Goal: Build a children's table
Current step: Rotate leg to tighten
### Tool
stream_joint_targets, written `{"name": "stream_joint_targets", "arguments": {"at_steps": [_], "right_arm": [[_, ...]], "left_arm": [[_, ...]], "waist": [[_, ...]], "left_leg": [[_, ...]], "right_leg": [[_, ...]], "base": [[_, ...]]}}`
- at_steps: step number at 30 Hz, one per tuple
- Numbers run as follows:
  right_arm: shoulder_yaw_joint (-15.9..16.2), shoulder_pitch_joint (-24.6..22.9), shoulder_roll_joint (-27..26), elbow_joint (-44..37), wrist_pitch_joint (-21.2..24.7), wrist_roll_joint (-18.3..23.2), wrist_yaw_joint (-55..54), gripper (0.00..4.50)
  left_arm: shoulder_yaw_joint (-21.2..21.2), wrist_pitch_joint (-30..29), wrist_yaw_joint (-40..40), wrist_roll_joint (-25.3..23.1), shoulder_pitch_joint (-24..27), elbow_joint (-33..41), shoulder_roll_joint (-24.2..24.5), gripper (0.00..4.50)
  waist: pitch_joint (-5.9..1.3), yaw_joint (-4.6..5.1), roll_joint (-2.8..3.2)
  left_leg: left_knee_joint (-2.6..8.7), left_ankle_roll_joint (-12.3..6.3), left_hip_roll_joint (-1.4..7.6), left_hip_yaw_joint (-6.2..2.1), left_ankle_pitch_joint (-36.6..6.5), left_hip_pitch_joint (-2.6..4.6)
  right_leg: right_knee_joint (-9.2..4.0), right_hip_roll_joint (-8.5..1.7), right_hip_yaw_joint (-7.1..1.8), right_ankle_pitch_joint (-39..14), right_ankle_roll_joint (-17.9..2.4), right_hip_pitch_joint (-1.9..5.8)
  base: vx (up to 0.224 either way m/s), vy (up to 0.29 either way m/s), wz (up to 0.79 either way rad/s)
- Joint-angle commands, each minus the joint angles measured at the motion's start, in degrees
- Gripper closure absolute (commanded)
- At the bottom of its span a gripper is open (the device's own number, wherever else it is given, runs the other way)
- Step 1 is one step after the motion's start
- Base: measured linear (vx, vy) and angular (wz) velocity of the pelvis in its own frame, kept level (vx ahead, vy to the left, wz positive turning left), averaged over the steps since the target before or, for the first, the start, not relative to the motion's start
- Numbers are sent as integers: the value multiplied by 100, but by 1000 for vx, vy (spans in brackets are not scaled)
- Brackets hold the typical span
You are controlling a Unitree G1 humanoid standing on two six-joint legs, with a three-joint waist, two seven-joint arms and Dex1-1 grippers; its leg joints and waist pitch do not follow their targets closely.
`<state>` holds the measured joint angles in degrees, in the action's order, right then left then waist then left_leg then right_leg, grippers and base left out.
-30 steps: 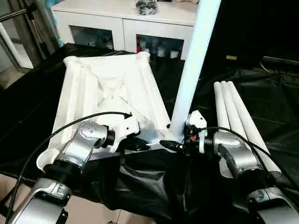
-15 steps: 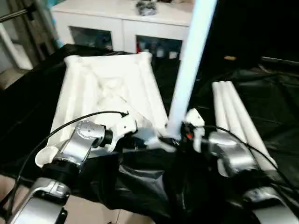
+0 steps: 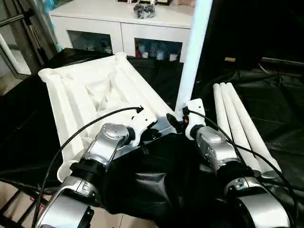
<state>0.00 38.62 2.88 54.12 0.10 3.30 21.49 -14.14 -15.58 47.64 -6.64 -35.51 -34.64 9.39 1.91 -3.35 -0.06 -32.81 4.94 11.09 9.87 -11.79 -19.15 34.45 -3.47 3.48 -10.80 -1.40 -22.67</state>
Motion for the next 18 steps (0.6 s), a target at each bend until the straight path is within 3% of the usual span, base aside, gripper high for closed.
{"name": "stream_joint_targets", "arguments": {"at_steps": [1,5,6,7,8,10,16,18], "right_arm": [[306,-86,-257,281,159,-134,307,77],[445,-226,-45,-25,-115,41,1357,77],[537,-320,75,-192,-191,93,1861,77],[579,-391,154,-330,-194,161,2204,77],[594,-446,222,-439,-193,217,2468,77],[622,-536,354,-624,-171,311,2863,77],[785,-828,805,-1257,168,528,4115,77],[876,-917,934,-1429,263,529,4408,100]], "left_arm": [[-321,214,367,188,18,248,-350,450],[-388,298,735,234,103,352,-82,450],[-396,301,864,250,128,382,12,450],[-399,313,949,258,137,392,74,450],[-401,348,1039,274,145,399,129,450],[-397,404,1194,304,156,398,225,450],[-363,686,1804,393,208,372,584,450],[-372,774,1915,340,186,288,706,450]], "waist": [[-249,1,-35],[-269,-11,-36],[-280,-15,-39],[-284,-26,35],[-290,-17,2],[-292,-26,-2],[-290,-90,7],[-297,-113,17]], "left_leg": [[364,-327,186,-29,-866,-71],[357,-392,202,-37,-860,-78],[340,-495,209,-29,-680,-93],[329,-523,211,-33,-624,-89],[318,-605,209,-22,-594,-88],[318,-671,215,-25,-541,-99],[310,-633,247,-9,-632,-90],[306,-635,247,-16,-551,-98]], "right_leg": [[-439,-465,-281,-1237,-1184,273],[-423,-474,-282,-1150,-1209,293],[-383,-459,-279,-752,-1298,310],[-366,-467,-282,-617,-1342,301],[-363,-451,-272,-424,-1405,306],[-341,-459,-267,-272,-1494,317],[-342,-448,-248,-405,-1496,312],[-330,-450,-238,-314,-1495,318]], "base": [[0,0,0],[0,0,0],[0,0,0],[0,0,0],[0,0,0],[0,0,0],[0,0,0],[0,0,0]]}}
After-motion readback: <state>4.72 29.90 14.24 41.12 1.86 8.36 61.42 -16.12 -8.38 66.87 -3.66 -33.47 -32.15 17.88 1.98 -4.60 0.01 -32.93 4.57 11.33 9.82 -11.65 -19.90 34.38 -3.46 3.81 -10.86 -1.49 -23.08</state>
